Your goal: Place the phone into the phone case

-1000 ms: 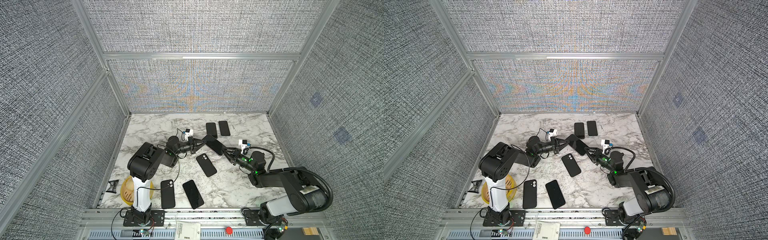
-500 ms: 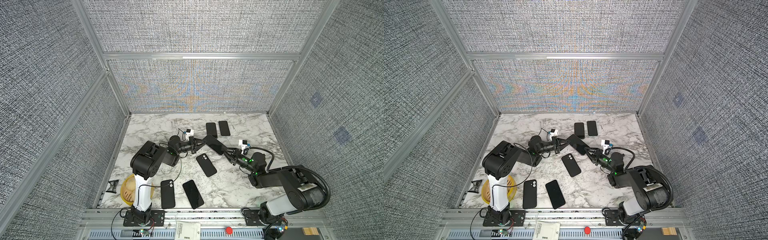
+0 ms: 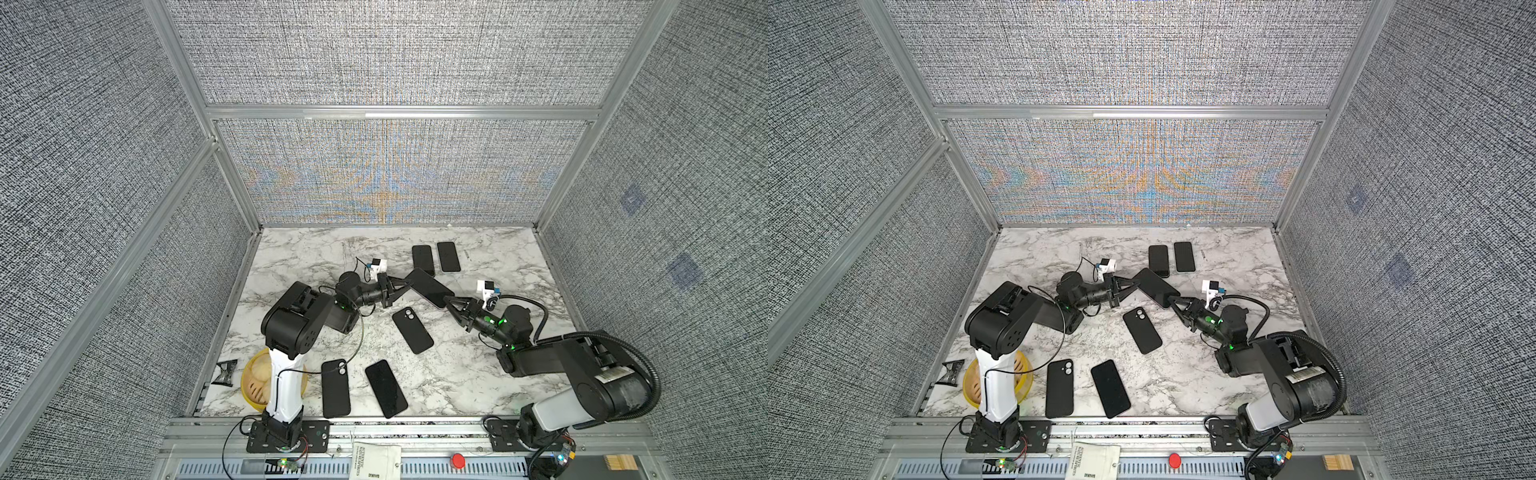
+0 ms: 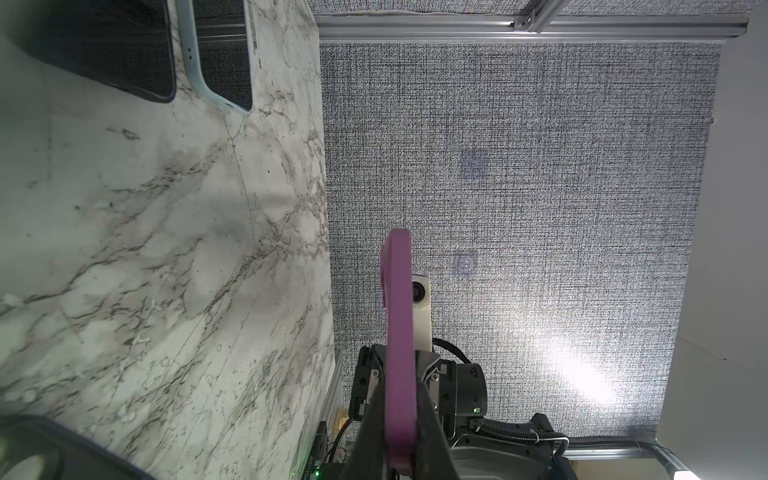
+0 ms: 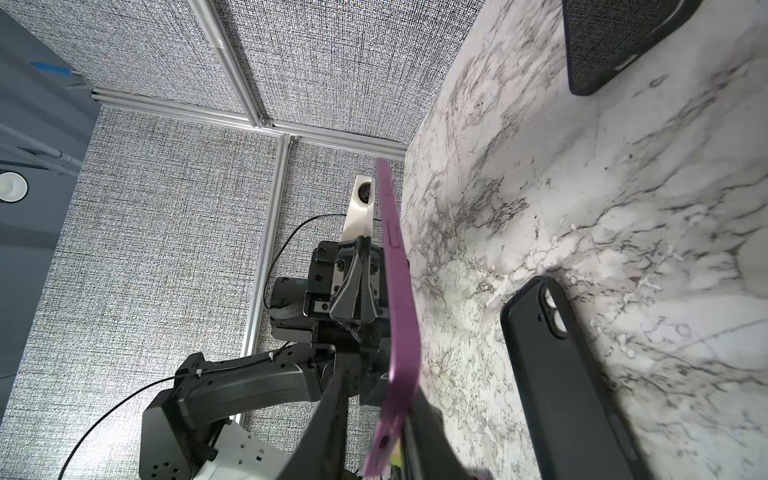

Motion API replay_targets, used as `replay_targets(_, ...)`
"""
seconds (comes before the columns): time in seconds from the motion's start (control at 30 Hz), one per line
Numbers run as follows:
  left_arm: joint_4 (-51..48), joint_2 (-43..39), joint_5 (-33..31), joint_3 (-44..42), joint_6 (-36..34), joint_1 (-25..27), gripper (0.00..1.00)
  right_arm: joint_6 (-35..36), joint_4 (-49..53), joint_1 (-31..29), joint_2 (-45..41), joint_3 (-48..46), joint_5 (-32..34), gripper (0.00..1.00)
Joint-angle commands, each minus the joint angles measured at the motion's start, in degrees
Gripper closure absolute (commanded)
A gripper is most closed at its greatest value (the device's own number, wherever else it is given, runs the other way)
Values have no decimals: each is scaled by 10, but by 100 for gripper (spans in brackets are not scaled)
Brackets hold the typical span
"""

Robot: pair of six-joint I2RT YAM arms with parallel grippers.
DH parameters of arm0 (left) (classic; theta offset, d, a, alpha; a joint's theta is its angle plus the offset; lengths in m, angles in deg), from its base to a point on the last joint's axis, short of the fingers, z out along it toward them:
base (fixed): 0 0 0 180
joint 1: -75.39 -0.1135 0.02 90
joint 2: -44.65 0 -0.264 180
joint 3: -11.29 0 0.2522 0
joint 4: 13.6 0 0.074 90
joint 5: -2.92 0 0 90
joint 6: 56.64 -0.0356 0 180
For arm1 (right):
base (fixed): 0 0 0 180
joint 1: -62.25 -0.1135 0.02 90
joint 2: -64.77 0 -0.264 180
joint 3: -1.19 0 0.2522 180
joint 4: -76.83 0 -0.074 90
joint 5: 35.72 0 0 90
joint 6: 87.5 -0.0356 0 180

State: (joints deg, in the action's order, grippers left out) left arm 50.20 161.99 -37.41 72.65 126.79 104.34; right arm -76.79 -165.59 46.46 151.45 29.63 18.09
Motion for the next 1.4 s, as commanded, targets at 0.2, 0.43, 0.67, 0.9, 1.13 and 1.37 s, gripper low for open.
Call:
replay_targets(0.2,24,-13,4,-16,-12,1,100,11,-8,0,-10,7,4,85)
replay_targets(0.43,23,-11,7,-28,-37,1,59,39,96,3,-73,2,4,90)
replay_targets(0.67,-23,-29,6,-44,-101,-18,36,113,327,26,-203,20,-1,97)
replay_targets(0.9,-415,-112,-11,4,-358,-21,35,222,592,81,-351,62,-15,100)
replay_targets(1.13,-908,-121,-187,171,-641,-2,36,287,688,113,-389,87,-34,100)
replay_targets(1.37,-1060,-65,-306,284,-744,43,38,286,638,121,-353,83,-59,100)
